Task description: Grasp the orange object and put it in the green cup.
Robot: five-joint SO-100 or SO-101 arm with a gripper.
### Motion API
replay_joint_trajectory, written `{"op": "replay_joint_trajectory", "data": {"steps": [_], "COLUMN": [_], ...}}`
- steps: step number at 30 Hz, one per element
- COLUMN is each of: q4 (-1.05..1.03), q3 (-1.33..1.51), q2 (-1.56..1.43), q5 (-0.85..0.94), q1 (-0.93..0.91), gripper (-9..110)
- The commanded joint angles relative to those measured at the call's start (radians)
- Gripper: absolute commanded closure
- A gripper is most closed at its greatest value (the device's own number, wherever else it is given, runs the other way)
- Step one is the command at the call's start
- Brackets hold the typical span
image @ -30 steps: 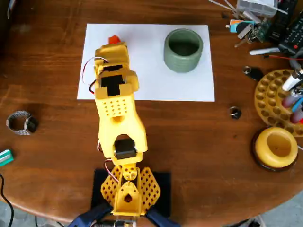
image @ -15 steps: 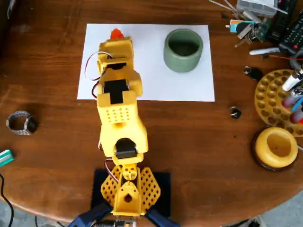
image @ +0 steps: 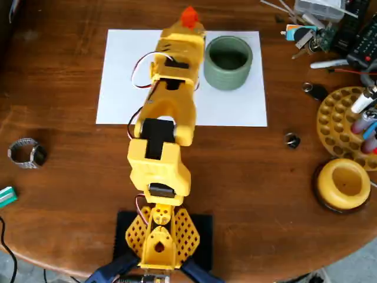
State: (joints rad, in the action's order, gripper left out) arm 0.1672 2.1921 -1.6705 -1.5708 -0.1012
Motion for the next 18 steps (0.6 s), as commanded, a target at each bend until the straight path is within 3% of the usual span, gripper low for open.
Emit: {"op": "replay_joint_trajectory", "data": {"steps": [1, 18], "q4": [-0.005, 0.005], "q3": [-0.011, 0.006], "q2": [-0.064, 0.015], "q5": [0.002, 0.009], "q1": [-0.063, -0.219], "gripper": [102, 102]}}
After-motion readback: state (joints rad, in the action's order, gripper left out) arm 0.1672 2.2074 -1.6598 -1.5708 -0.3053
